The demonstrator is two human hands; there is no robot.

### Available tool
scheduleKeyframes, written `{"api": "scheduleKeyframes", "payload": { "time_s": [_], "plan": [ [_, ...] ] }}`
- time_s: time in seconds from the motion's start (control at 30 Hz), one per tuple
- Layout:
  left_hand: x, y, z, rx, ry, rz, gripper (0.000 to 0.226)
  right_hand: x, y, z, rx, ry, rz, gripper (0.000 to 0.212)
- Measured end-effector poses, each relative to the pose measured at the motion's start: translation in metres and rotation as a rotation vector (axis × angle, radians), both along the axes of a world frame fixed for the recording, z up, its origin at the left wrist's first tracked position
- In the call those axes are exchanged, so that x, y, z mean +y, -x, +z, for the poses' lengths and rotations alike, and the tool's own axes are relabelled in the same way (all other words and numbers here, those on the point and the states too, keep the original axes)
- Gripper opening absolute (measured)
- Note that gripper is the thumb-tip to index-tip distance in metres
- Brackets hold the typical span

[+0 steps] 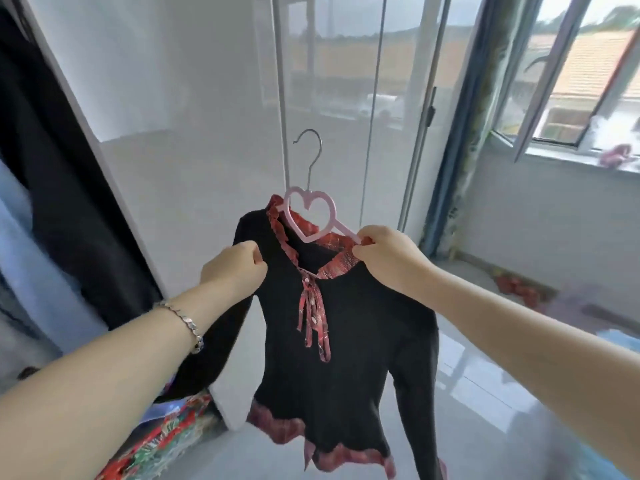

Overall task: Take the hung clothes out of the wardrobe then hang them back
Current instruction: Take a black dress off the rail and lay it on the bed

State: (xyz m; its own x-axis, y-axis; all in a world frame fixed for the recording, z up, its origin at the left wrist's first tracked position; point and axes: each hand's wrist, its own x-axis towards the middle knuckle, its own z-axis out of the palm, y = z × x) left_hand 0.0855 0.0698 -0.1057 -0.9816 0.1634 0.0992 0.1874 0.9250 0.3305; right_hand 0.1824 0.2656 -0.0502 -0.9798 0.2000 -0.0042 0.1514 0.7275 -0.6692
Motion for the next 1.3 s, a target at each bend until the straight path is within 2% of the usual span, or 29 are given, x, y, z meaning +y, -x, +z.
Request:
{"api": "scheduleKeyframes", "payload": {
  "time_s": [0.1, 0.27, 0.43, 0.53, 0.73, 0.97, 1.07, 1.2, 1.3],
  "plan": [
    [0.043, -0.012, -0.019, -0.039, 0.005, -0.167, 0.018, 0.024, -0.041, -0.020, 0.004, 0.017, -0.166, 0.019],
    [0.117, -0.060, -0.028, -0.042, 0.164, -0.487, 0.016, 0.058, -0.122, -0.044, 0.032, 0.051, -0.483, 0.014],
    [0.192, -0.126, -0.028, -0.042, 0.156, -0.705, 0.015, 0.092, -0.218, -0.049, 0.091, 0.115, -0.773, 0.014],
    [0.236, -0.171, -0.038, -0.050, 0.159, -0.833, 0.016, 0.112, -0.283, -0.049, 0.144, 0.153, -0.945, 0.024],
    [0.323, -0.283, -0.067, -0.084, 0.124, -1.031, 0.018, 0.156, -0.425, -0.073, 0.232, 0.191, -1.232, 0.012],
    [0.415, -0.420, -0.135, -0.239, 0.111, -1.143, 0.019, 0.217, -0.593, -0.177, 0.251, 0.147, -1.510, 0.041],
    [0.443, -0.466, -0.174, -0.272, 0.185, -1.194, 0.017, 0.243, -0.654, -0.234, 0.200, 0.150, -1.615, 0.039],
    [0.471, -0.511, -0.217, -0.291, 0.279, -1.242, 0.025, 0.277, -0.717, -0.311, 0.071, 0.168, -1.725, 0.041],
    [0.494, -0.537, -0.254, -0.325, 0.283, -1.258, 0.025, 0.297, -0.751, -0.370, -0.033, 0.173, -1.785, 0.030]
  ]
}}
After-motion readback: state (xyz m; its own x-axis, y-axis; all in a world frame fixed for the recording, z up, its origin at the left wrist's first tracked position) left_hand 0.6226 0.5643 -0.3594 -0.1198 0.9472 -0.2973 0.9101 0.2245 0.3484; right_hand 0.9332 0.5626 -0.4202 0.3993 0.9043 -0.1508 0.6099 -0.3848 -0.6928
